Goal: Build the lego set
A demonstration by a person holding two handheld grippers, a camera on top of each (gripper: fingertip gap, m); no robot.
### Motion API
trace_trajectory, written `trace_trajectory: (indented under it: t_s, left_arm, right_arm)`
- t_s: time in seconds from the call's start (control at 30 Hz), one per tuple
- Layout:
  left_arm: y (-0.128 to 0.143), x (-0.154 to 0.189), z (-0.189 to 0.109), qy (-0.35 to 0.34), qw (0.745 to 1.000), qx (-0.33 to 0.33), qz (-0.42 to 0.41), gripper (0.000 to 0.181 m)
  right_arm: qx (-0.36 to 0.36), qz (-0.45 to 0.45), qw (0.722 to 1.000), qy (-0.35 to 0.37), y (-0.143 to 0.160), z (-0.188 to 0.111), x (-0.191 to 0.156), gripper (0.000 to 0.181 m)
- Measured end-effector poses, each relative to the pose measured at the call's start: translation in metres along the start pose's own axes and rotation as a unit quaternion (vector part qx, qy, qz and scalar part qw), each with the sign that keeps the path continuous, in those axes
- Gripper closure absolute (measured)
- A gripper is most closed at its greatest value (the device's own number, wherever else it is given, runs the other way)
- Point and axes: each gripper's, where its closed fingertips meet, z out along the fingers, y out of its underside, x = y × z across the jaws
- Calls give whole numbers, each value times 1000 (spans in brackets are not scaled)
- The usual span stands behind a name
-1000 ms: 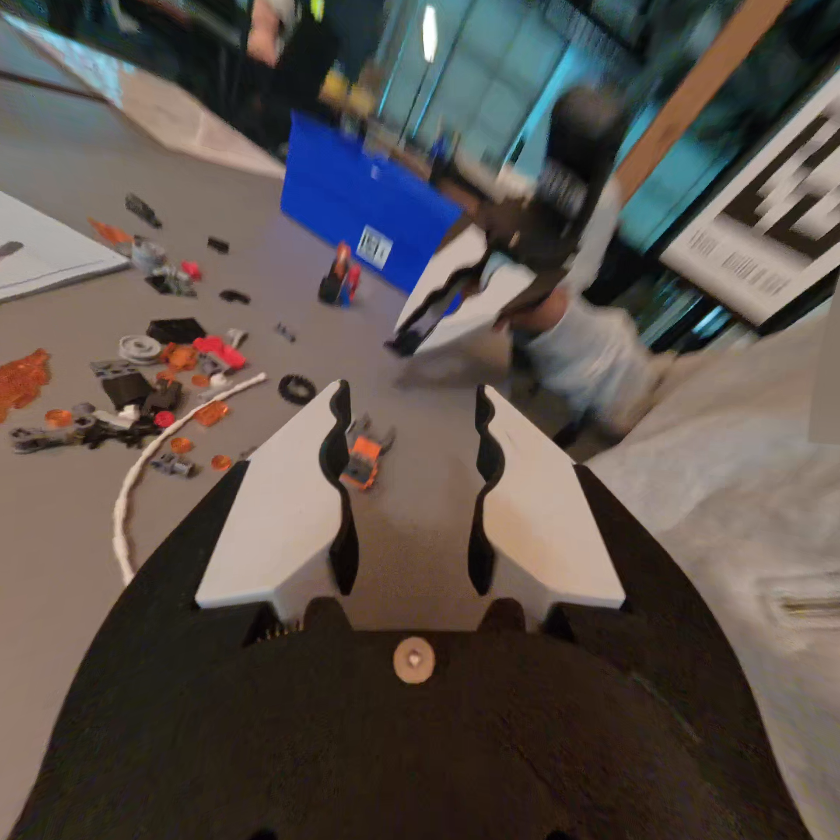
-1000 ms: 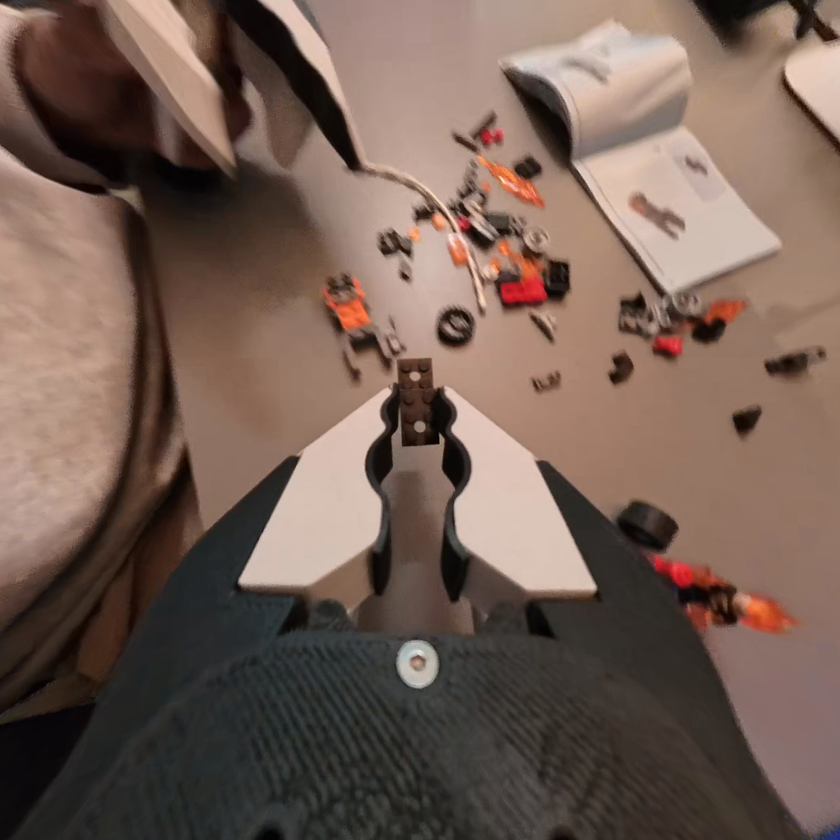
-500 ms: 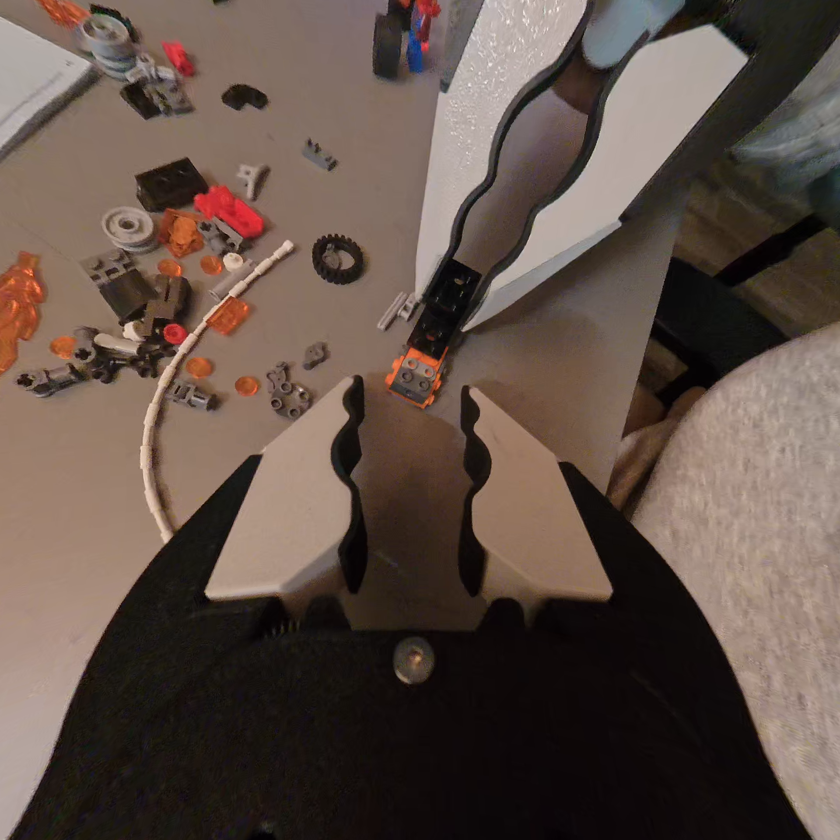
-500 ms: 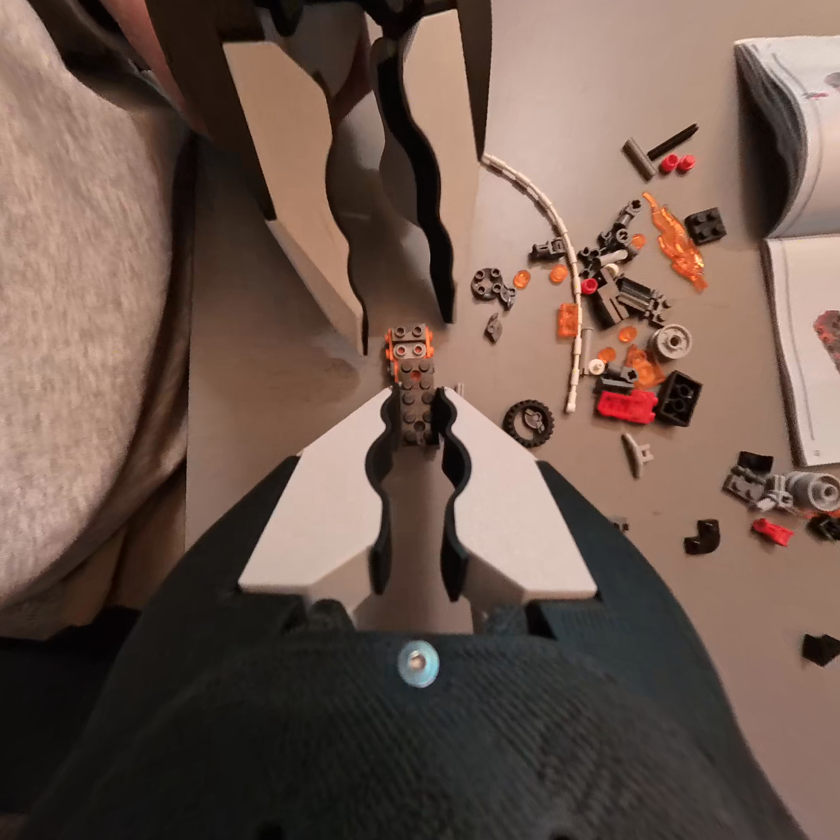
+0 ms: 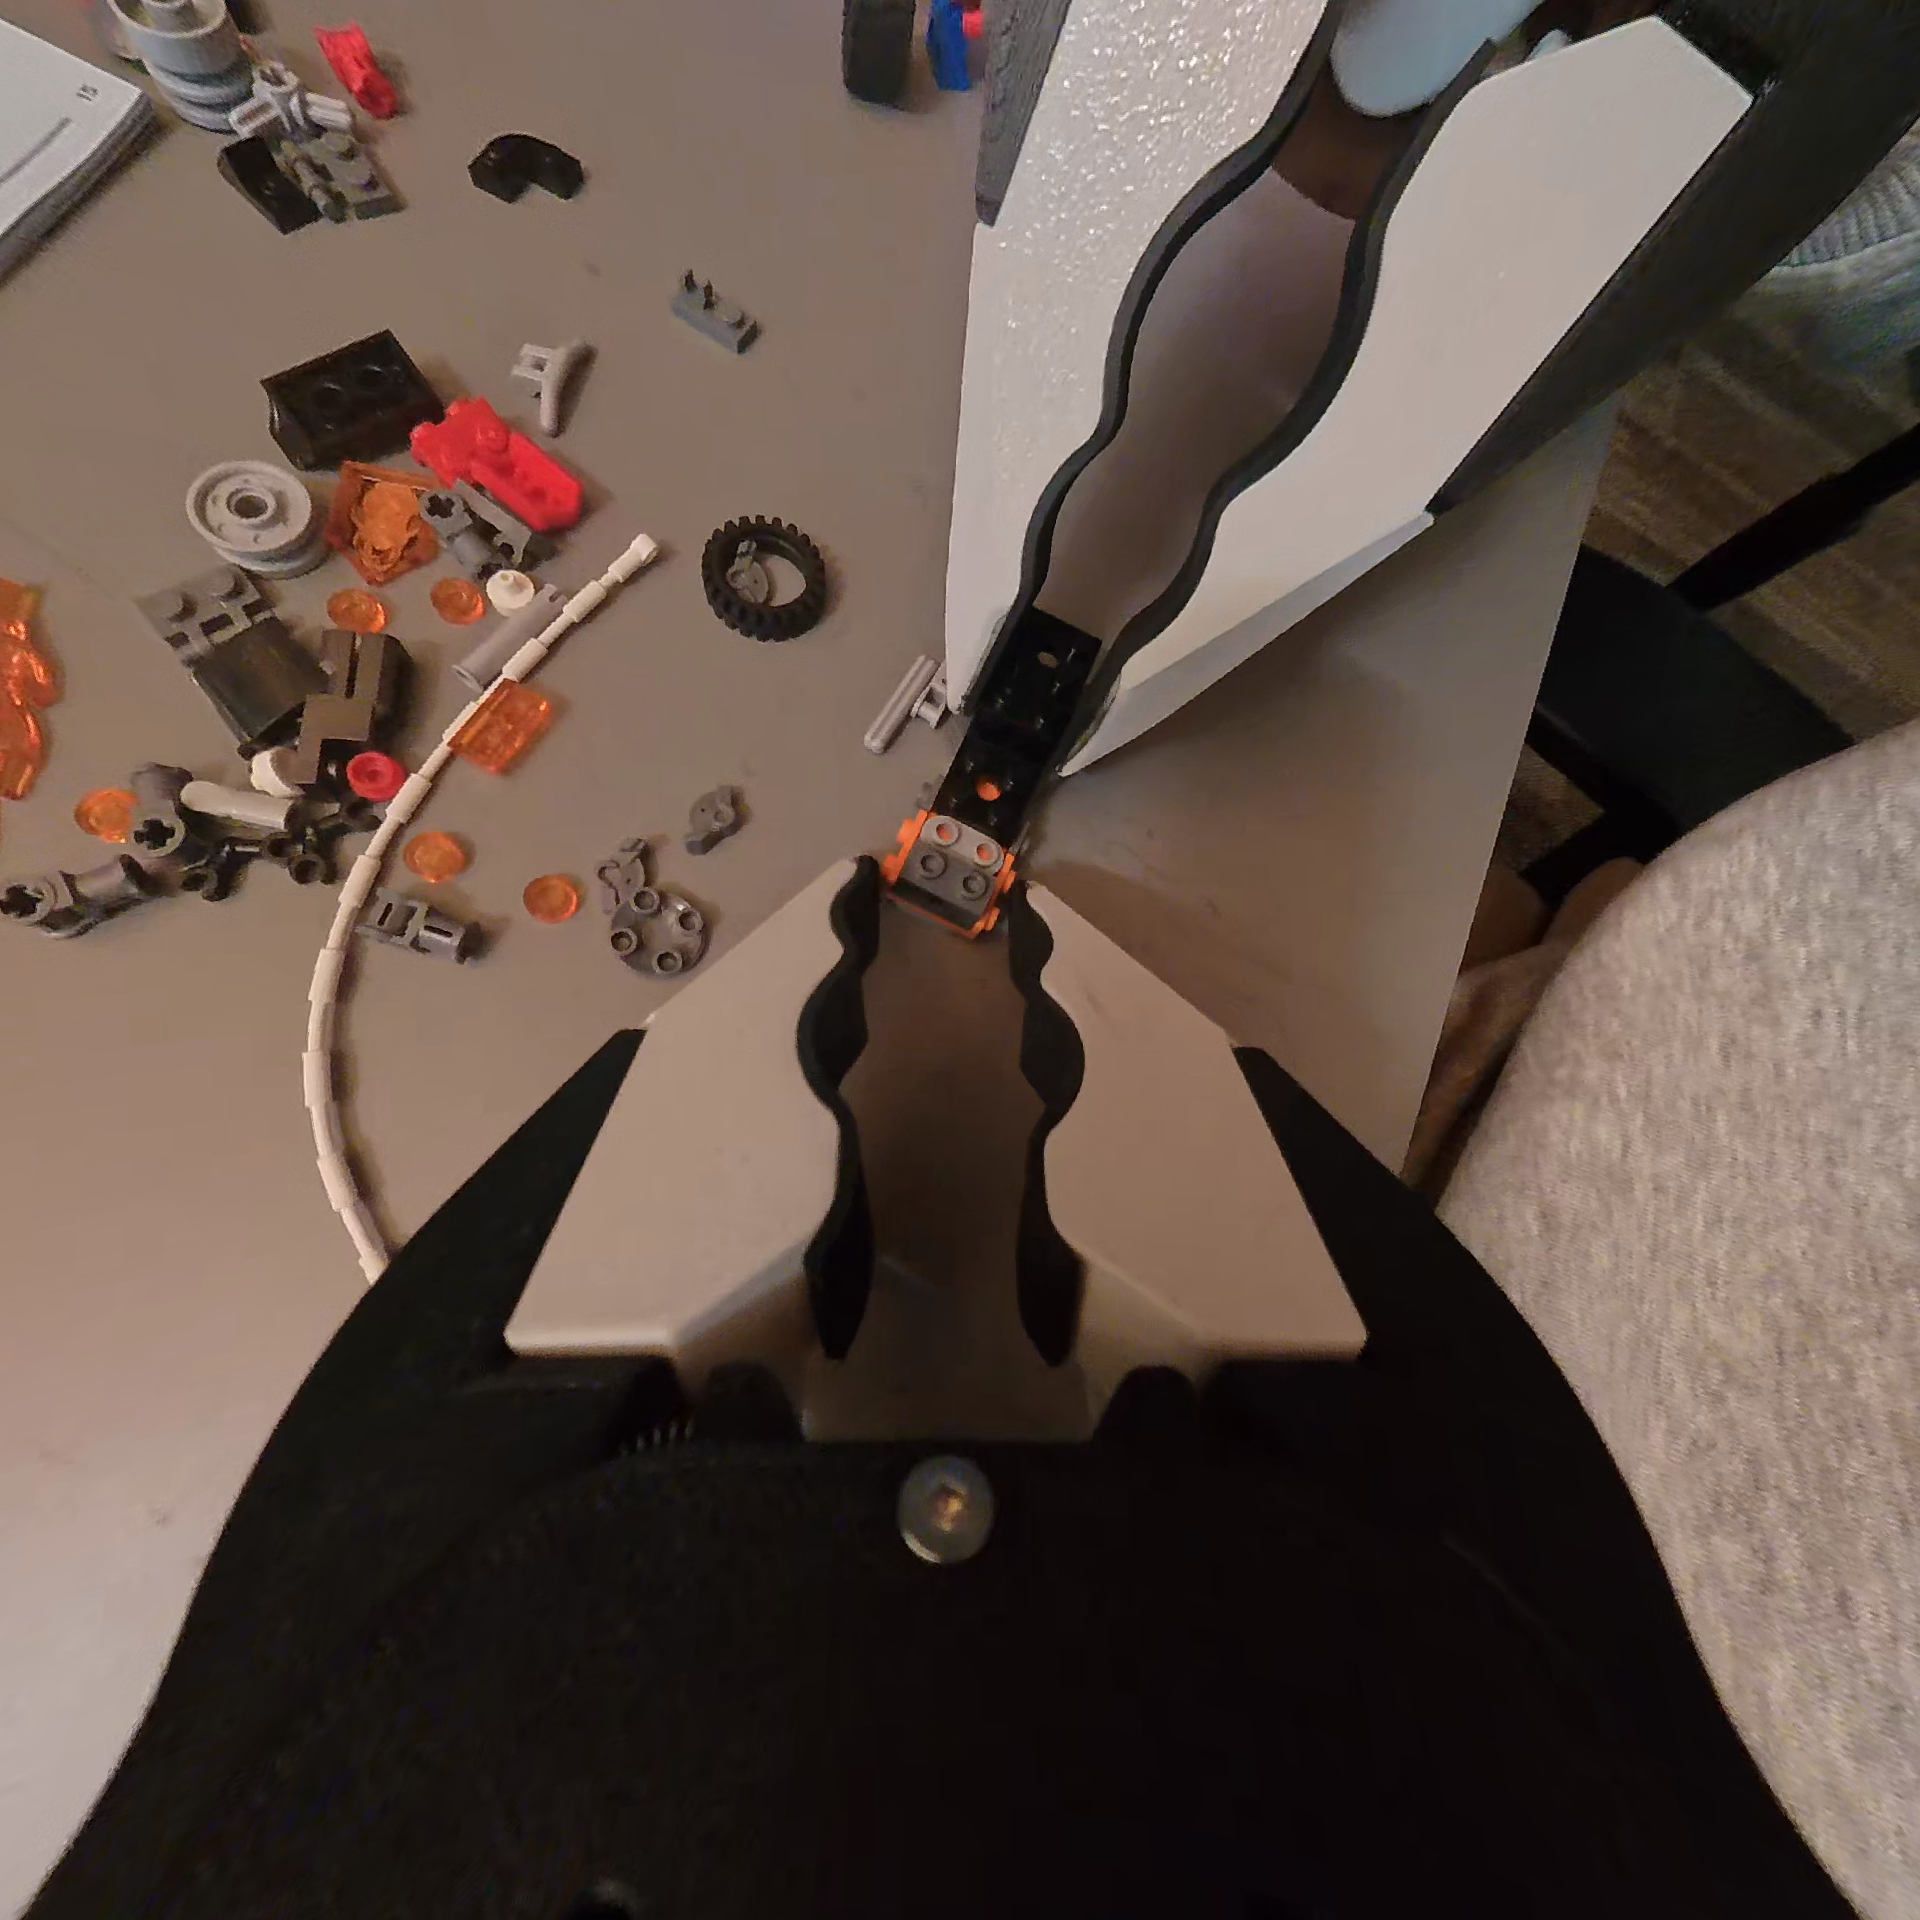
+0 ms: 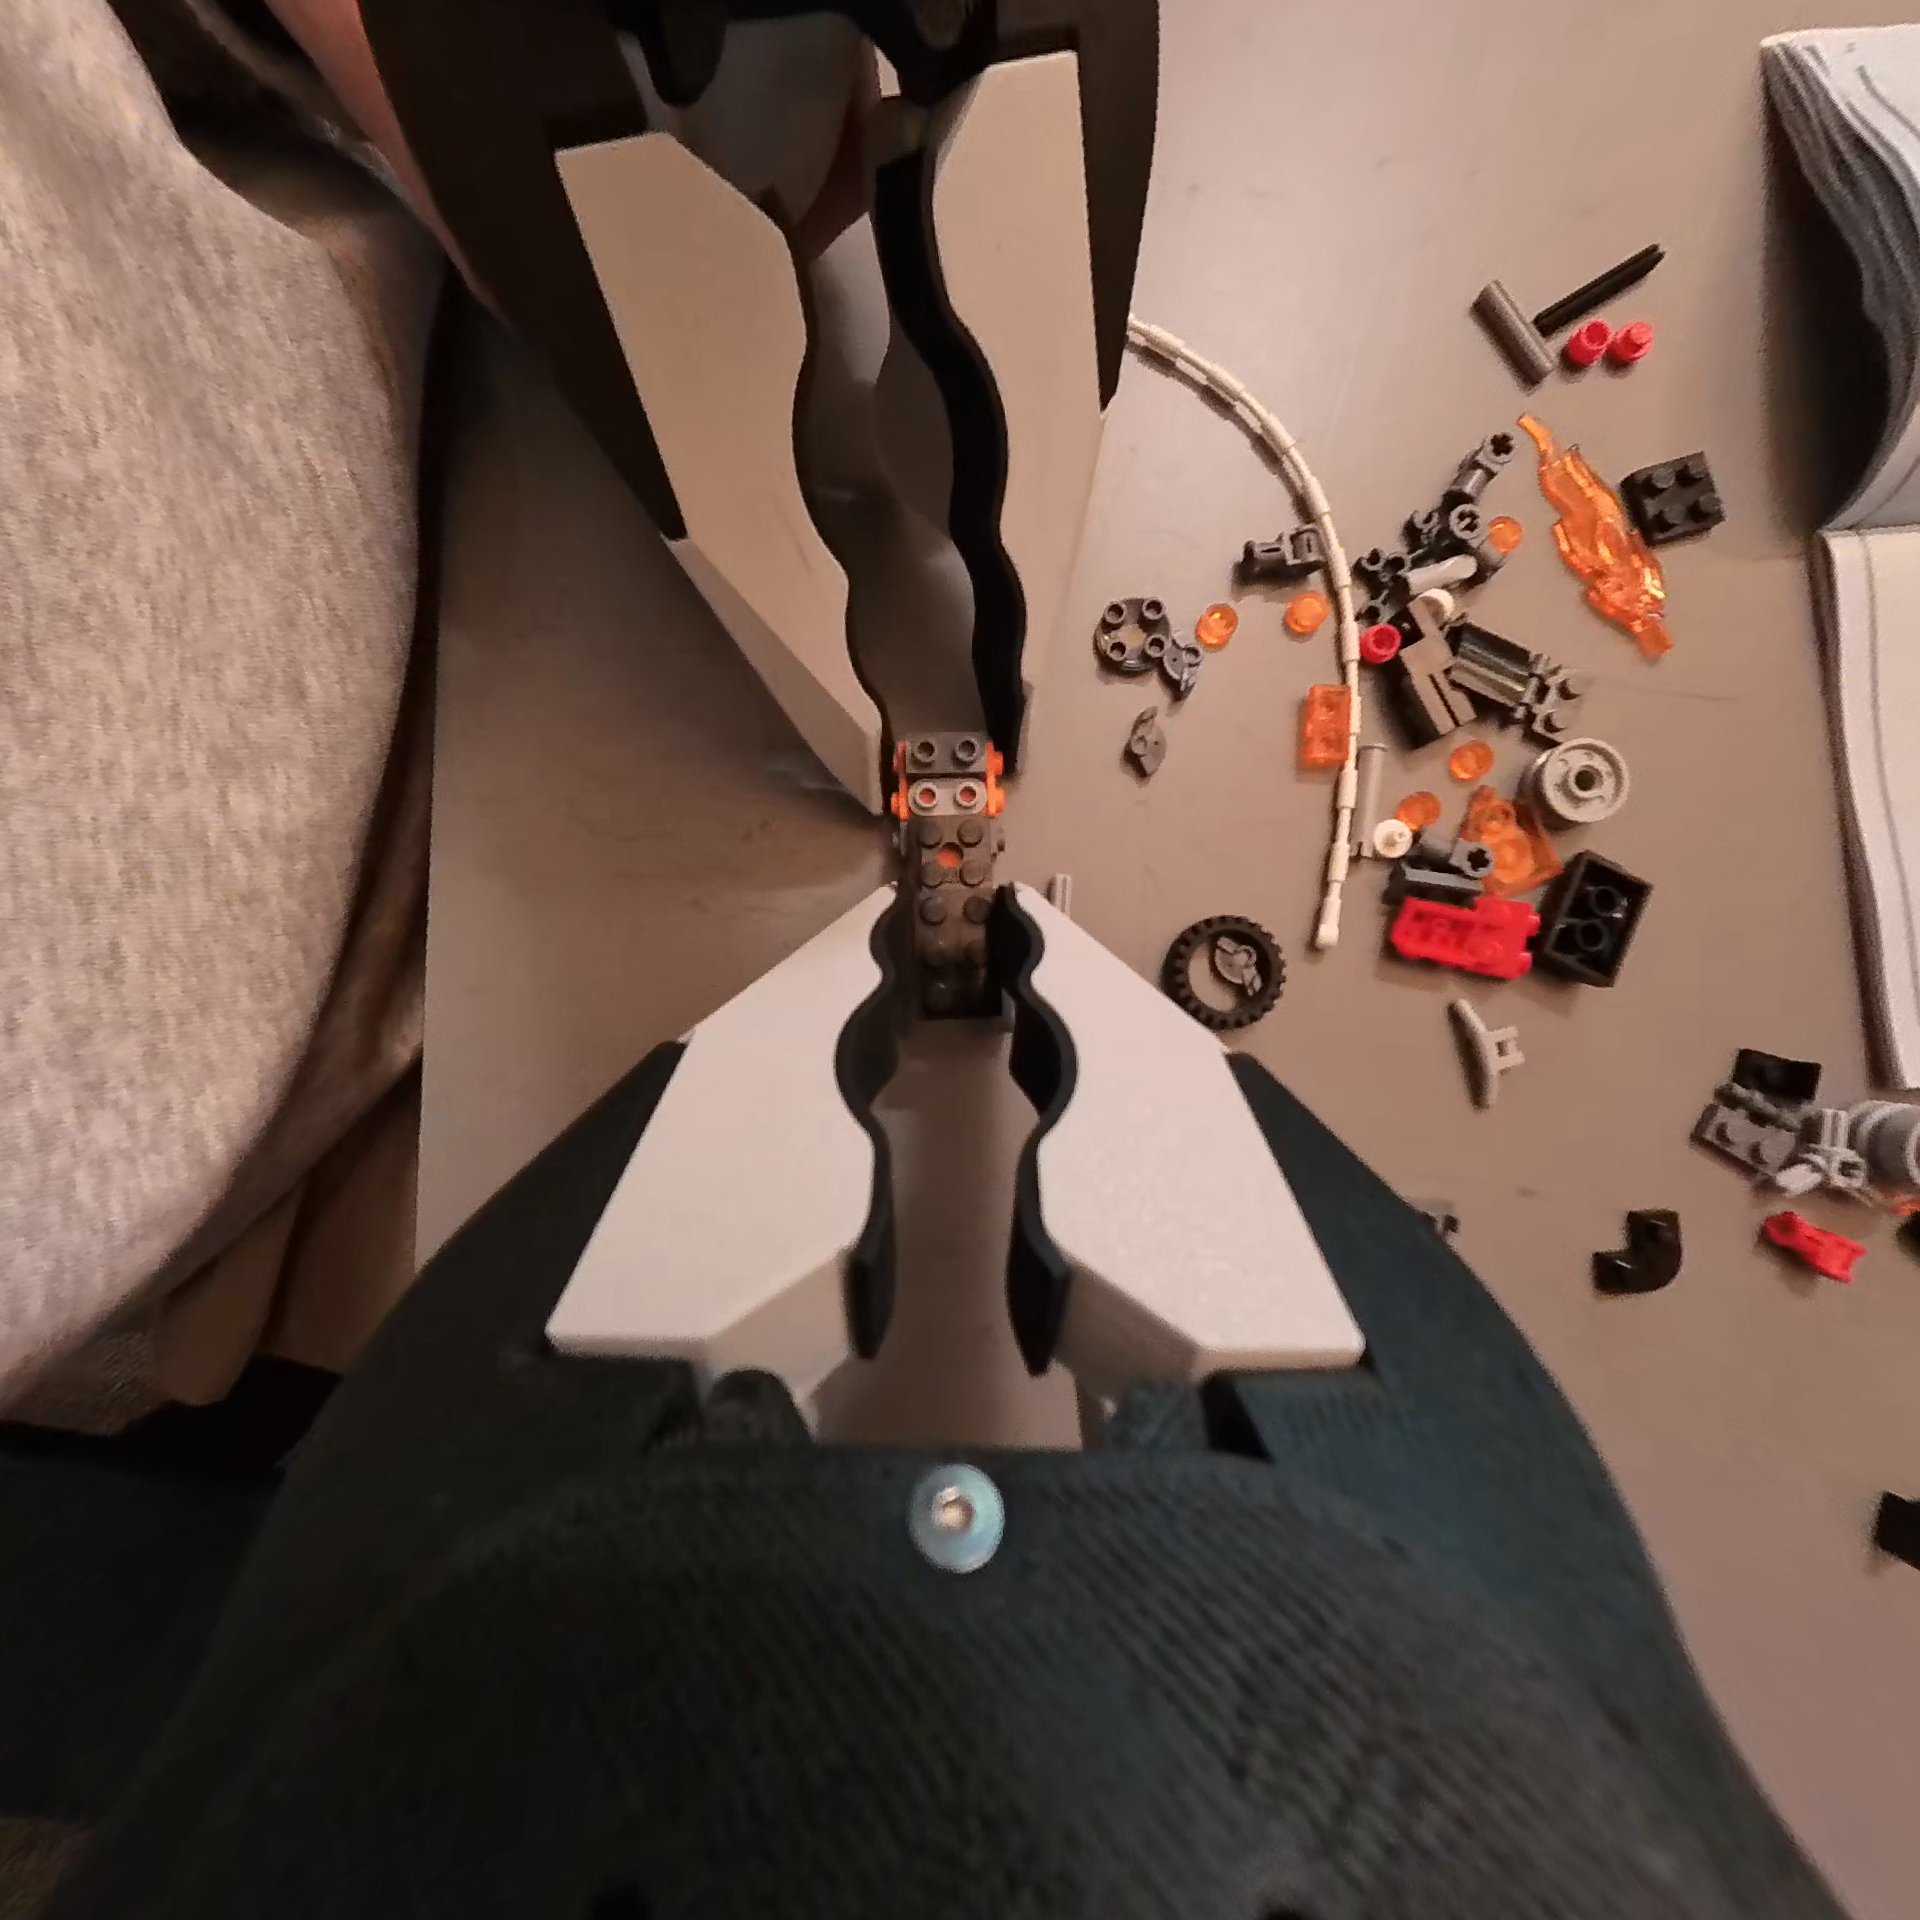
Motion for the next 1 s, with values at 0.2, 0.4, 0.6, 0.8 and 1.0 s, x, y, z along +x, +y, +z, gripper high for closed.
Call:
trace_trajectory:
  t_s: [0.2,0.4,0.6,0.8,1.0]
  left_arm:
    - [0,0,1,-5,1000,-2,8,159]
    - [0,0,1,-4,1000,-2,6,159]
    - [0,0,1,-5,1000,-2,6,159]
    - [0,0,1,-6,1000,-1,5,159]
    - [0,-1,1,-8,1000,-1,4,159]
  right_arm:
    - [-22,-3,1000,-2,1,0,-1,167]
    - [-72,-19,997,-12,3,0,-1,167]
    - [-117,-13,992,-38,4,1,-1,167]
    - [-170,14,983,-63,5,2,-1,167]
    - [-195,35,977,-73,6,3,-1,167]
